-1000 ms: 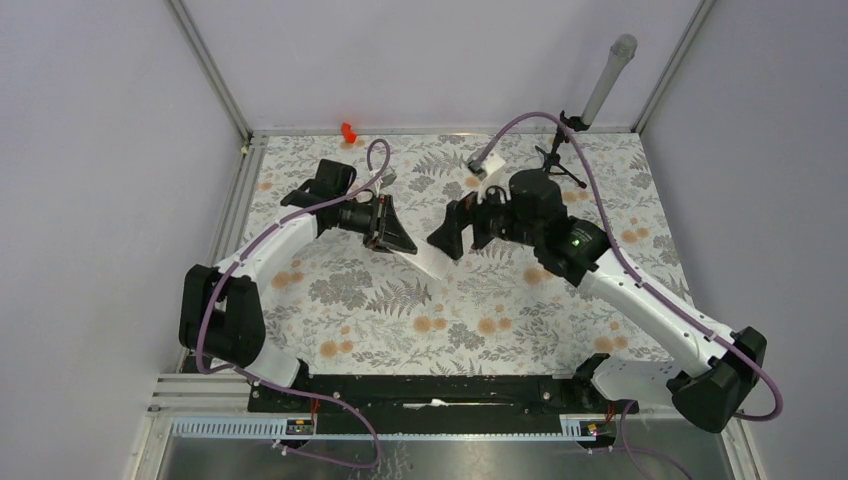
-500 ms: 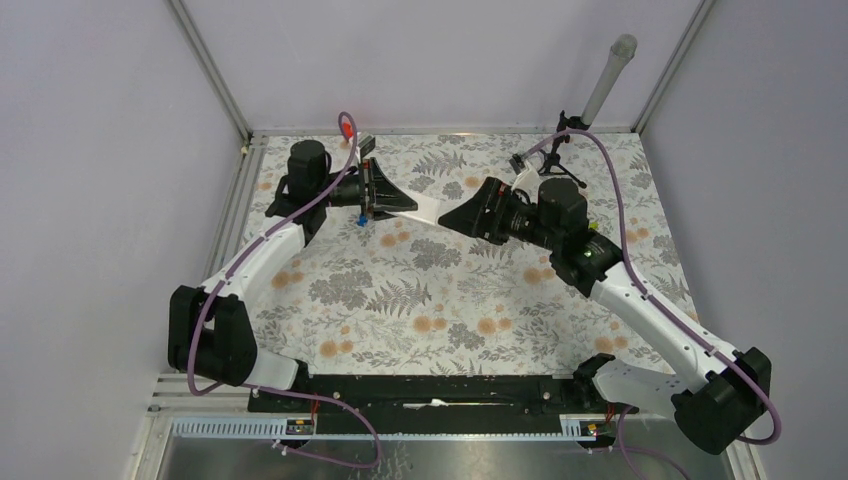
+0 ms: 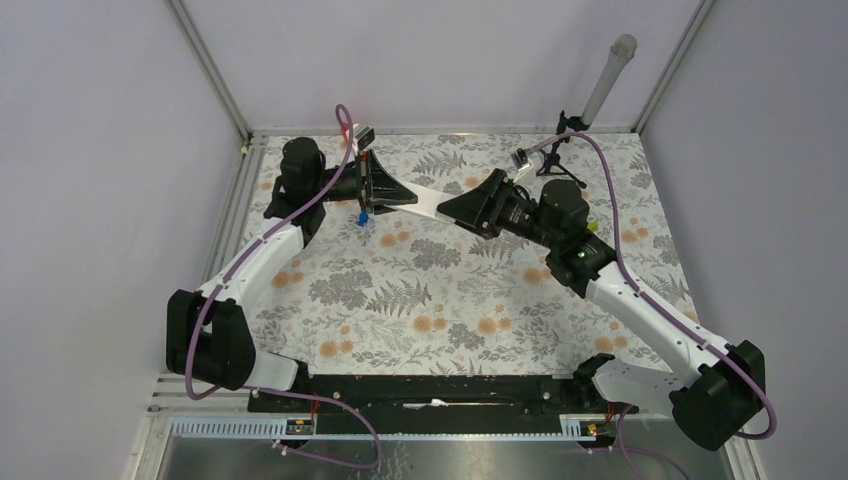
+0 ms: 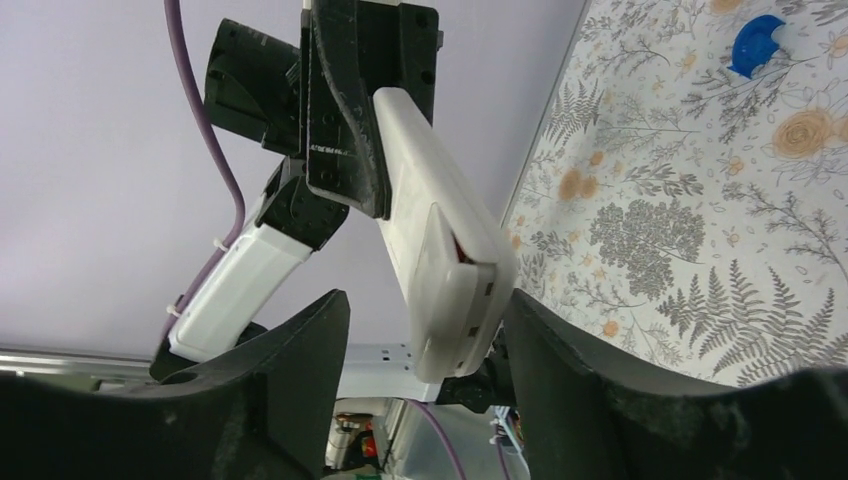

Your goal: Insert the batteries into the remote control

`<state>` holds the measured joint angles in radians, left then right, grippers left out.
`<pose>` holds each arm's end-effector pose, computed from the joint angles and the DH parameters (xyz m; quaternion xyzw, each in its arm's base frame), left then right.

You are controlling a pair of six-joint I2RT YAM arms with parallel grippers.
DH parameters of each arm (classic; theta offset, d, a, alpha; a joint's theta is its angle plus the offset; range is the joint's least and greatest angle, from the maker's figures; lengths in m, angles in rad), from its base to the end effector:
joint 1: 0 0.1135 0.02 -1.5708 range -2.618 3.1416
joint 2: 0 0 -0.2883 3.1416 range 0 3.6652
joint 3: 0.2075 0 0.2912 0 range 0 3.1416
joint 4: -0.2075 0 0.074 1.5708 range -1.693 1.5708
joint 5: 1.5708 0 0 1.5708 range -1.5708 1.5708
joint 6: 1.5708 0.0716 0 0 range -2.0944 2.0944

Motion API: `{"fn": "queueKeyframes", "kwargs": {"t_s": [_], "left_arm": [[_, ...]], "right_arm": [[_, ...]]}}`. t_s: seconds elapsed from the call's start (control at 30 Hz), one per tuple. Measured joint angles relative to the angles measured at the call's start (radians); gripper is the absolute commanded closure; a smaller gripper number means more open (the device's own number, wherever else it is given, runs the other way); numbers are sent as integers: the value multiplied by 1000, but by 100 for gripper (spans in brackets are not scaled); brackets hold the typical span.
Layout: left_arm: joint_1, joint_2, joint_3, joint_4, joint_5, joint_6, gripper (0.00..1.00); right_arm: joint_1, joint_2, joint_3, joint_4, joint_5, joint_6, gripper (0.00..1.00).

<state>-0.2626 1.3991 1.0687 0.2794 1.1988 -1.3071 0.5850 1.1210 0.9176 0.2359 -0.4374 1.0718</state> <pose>0.3300 -0.1578 0.3568 0.0382 0.7126 -0.6913 0.1134 0.2539 0.2045 0.3788 0.0123 0.6965 0.6188 0.3630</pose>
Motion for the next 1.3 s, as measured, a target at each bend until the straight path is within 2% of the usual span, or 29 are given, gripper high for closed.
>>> {"fn": "queueKeyframes", "kwargs": {"t_s": [0.13,0.33,0.77,1.13,1.3], "left_arm": [[0,-6,0,19,6,-10,100],[0,-6,-2,47,8,-34,100],[1,-5,-45,249,10,-172,100],[3,-5,-48,287,6,-185,100],[-13,-5,-48,288,-42,-167,100]], "right_arm": [[-5,5,-18,27,2,26,43],[-18,5,-51,68,5,63,60],[-23,10,-74,196,-21,106,73],[-29,30,-70,230,-50,85,80],[-49,57,-53,241,-72,85,82]]}}
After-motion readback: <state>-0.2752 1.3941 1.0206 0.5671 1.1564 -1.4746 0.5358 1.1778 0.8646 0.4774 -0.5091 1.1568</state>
